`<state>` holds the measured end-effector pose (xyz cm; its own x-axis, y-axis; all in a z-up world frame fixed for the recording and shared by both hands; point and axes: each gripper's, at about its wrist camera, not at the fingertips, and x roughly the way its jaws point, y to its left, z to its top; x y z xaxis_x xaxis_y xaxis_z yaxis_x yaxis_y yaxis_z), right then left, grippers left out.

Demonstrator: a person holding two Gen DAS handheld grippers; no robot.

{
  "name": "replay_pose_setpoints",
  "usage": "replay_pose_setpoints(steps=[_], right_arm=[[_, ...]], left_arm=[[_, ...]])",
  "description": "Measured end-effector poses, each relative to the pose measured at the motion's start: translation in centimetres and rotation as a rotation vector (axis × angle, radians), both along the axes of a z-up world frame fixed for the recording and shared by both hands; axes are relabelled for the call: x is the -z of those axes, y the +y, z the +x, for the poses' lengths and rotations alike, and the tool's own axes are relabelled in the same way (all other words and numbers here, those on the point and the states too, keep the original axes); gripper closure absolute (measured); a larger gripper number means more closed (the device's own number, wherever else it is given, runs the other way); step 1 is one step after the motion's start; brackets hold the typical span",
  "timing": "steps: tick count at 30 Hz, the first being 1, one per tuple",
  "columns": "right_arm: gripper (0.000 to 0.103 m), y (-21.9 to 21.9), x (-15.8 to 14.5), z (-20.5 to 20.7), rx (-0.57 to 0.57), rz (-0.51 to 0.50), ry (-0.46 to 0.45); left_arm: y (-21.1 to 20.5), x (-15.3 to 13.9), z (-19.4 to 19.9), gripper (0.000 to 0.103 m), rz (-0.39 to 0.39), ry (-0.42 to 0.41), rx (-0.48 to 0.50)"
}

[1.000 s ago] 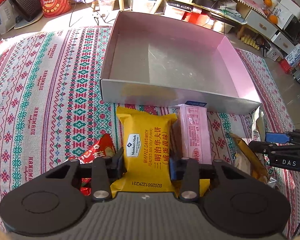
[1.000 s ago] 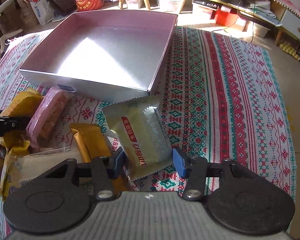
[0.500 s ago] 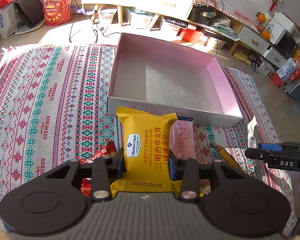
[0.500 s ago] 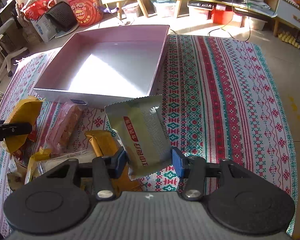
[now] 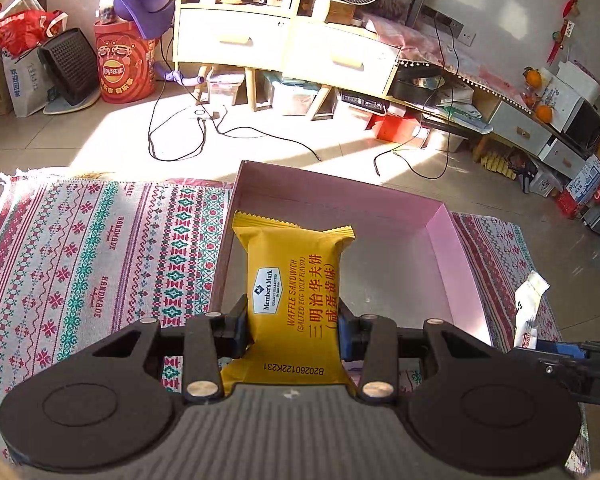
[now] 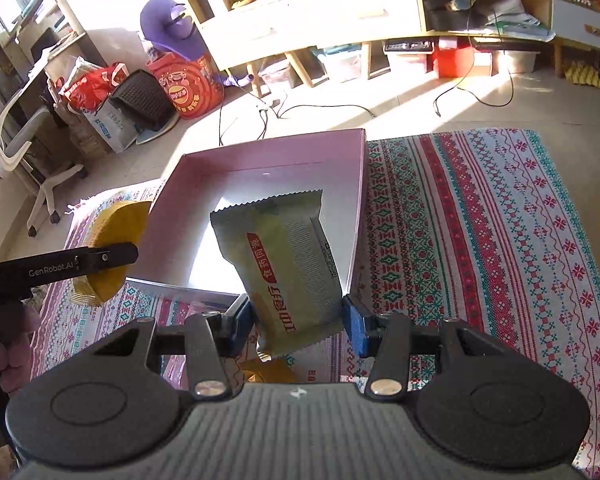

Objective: Organize snacks
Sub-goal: 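Carry both packs into the pink box and open both grippers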

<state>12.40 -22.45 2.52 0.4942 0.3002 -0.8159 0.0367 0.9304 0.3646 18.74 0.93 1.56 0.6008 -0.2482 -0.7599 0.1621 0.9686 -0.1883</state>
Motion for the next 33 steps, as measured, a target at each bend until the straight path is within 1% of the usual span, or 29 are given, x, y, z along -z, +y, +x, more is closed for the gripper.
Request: replay_pose_setpoints(steps=[4,8,9,13,15,17,23,25,27,28,30,33], right_arm=[[0.058,0.5,0.7,1.6,0.000,0.010,-0.035],[0.058,0.7,1.9,2.8,0.016,0.012,-0.047],[0.058,0.8,2.1,2.8,0.016,0.012,-0.049],[0.058,1.2,2.9,2.9,-0.002,0.009,-0.045],[0.058,1.5,2.8,2.8,-0.009,0.000,-0.043],[0.062,1.7,2.9,2.7,-0.018,-0.002,-0.040],[0.062,2.1,2.7,2.5,-0.022,-0.004,-0.038],[0.060,2.1,2.6,2.4,-0.027,-0.007,-0.038],[0.047,2.1,2.4,2.2,-0.031,-0.011,-0.049],[0.044,2.0,2.2,2.1,-0.031,-0.015,-0.054],[0.038,1.9,1.8,1.9,-0.033,-0.015,-0.065],[0.025,1.6,1.2,1.5,-0.034,-0.016,-0.079]], left_arm=[[-1.3,1.0,1.5,0.057,0.025,-0.018,-0.004],[-2.2,2.4,2.0,0.057,0.060,-0.073,0.017],[-2.2,2.8,2.0,0.057,0.063,-0.073,0.015],[-1.6,4.1,1.7,0.056,0.051,-0.060,-0.016],[-1.2,4.0,1.3,0.056,0.032,-0.061,-0.021],[-1.0,3.9,1.0,0.056,0.029,-0.045,-0.022],[-0.8,4.0,0.0,0.056,0.023,-0.012,-0.017],[-0.7,4.1,-0.2,0.056,0.016,-0.019,-0.011],[-0.7,4.0,-0.4,0.053,0.029,-0.039,-0.004],[-0.8,3.9,-0.4,0.051,0.037,-0.048,-0.009],[-0.8,3.6,-0.4,0.035,0.033,-0.054,-0.007],[-0.8,2.8,-0.9,0.023,0.021,-0.072,-0.001]])
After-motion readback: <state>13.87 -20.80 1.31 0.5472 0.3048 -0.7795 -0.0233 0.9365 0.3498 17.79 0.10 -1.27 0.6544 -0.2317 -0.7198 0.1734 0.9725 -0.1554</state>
